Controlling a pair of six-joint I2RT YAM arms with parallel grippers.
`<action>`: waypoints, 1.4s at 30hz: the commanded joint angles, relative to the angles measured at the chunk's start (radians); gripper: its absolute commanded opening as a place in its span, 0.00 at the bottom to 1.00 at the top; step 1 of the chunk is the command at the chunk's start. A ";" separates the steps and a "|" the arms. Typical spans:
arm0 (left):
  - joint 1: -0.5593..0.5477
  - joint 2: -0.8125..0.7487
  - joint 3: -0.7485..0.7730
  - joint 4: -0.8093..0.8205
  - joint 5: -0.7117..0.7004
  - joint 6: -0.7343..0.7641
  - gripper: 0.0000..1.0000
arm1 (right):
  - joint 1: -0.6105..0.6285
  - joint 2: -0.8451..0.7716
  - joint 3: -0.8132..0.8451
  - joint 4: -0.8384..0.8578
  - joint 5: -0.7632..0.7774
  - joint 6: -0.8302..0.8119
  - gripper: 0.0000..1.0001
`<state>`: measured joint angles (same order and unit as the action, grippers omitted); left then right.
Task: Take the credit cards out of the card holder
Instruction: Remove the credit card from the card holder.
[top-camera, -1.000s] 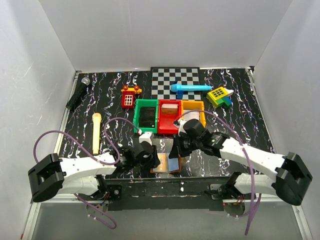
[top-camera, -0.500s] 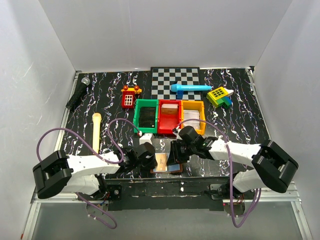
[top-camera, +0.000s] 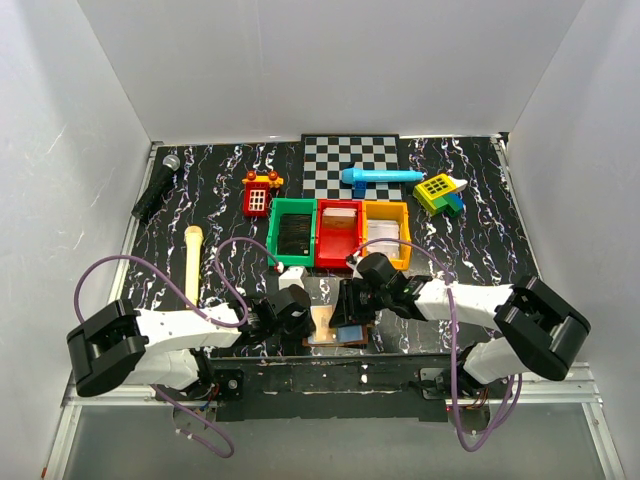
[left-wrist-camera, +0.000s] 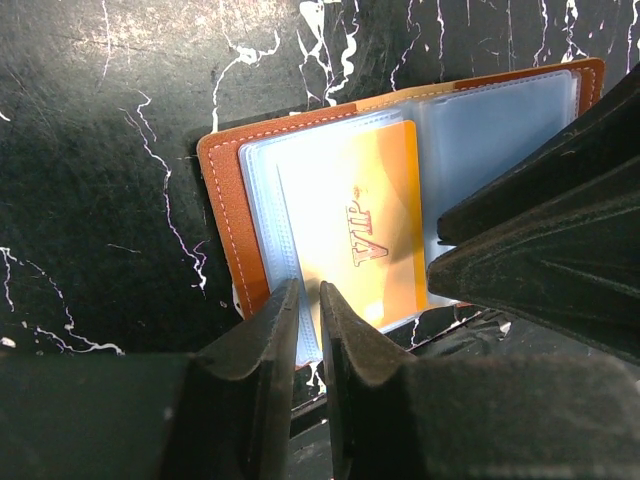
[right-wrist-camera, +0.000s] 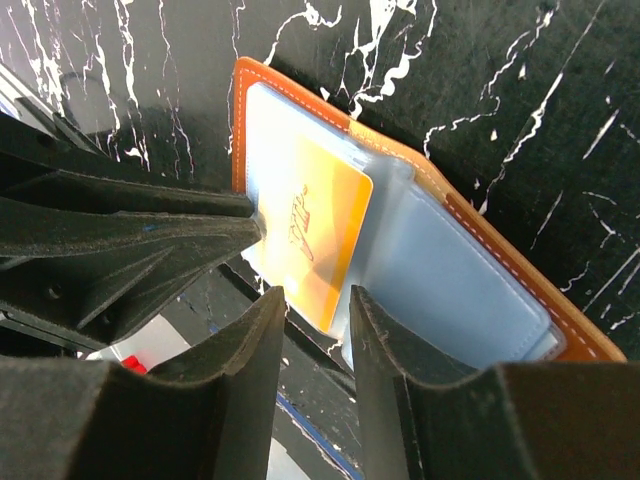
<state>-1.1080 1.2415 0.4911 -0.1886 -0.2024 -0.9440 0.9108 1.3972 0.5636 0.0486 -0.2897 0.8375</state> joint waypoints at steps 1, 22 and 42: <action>0.004 0.021 -0.017 -0.018 -0.011 -0.001 0.15 | -0.003 0.023 -0.002 0.048 0.009 0.015 0.41; 0.004 0.061 -0.029 -0.023 -0.017 -0.019 0.14 | -0.033 0.036 -0.030 0.082 -0.009 0.035 0.40; 0.004 0.116 -0.022 -0.031 -0.020 -0.036 0.06 | -0.078 -0.010 -0.139 0.240 -0.058 0.072 0.41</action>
<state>-1.1080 1.3033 0.4934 -0.1043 -0.2070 -0.9882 0.8394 1.4063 0.4515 0.2298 -0.3435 0.9062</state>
